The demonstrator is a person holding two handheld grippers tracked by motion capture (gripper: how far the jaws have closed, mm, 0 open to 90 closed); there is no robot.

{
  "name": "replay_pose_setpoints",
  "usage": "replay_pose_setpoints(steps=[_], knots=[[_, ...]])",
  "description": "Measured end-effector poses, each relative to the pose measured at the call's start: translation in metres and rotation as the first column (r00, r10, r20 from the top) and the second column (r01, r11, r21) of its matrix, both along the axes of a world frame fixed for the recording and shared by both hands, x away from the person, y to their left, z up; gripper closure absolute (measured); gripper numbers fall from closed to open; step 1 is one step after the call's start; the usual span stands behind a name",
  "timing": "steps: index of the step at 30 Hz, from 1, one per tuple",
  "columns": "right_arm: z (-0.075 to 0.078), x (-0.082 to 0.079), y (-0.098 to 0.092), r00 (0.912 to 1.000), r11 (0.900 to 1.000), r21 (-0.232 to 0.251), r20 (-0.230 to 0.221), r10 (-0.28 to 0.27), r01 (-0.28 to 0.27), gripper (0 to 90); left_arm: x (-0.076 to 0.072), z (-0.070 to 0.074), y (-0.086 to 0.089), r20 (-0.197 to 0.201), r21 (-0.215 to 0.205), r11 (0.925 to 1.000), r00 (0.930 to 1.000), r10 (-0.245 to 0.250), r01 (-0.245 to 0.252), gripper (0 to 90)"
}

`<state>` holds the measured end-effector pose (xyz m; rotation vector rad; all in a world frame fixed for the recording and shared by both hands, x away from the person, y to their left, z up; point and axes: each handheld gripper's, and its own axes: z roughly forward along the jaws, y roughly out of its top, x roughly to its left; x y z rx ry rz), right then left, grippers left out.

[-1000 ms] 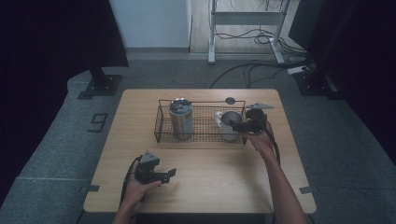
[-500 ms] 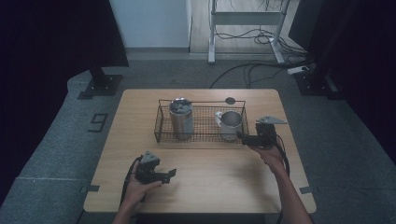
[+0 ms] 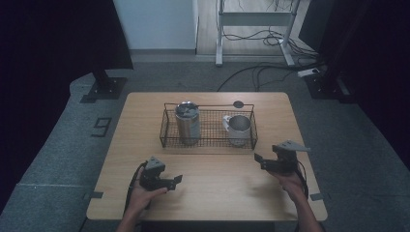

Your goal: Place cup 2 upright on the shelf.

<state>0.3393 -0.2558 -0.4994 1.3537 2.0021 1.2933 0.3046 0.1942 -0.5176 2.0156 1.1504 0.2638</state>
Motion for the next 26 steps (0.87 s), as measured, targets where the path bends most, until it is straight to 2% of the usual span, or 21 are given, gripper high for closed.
replay_pose_setpoints(steps=[3, 4, 10, 21, 26], knots=[[-0.006, -0.007, -0.001, 1.0, 1.0, 0.001, -0.005, -0.001, 0.001, 11.7, 0.0, 0.0, 0.0, -0.001, 0.001, 1.0, 1.0, 0.001, -0.001, 13.1], [-0.013, -0.014, -0.002, 0.9999, 1.0, 0.002, -0.012, 0.001, 0.0, 11.8, 0.0, -0.001, 0.0, -0.001, 0.002, 1.0, 1.0, 0.001, -0.001, 13.1], [-0.029, -0.025, -0.008, 0.9992, 1.0, -0.003, -0.038, -0.012, 0.012, 12.5, -0.001, -0.001, -0.001, 0.001, 0.005, 1.0, 1.0, -0.001, 0.001, 13.1], [-0.032, -0.028, -0.01, 0.9991, 1.0, -0.003, -0.038, -0.019, 0.019, 12.8, -0.001, 0.0, -0.001, 0.005, 0.006, 1.0, 1.0, -0.001, 0.001, 13.2], [-0.034, -0.028, -0.01, 0.9986, 0.999, -0.022, -0.038, -0.038, 0.037, 12.6, -0.001, 0.0, -0.001, 0.008, 0.007, 1.0, 1.0, -0.001, 0.0, 13.2]])
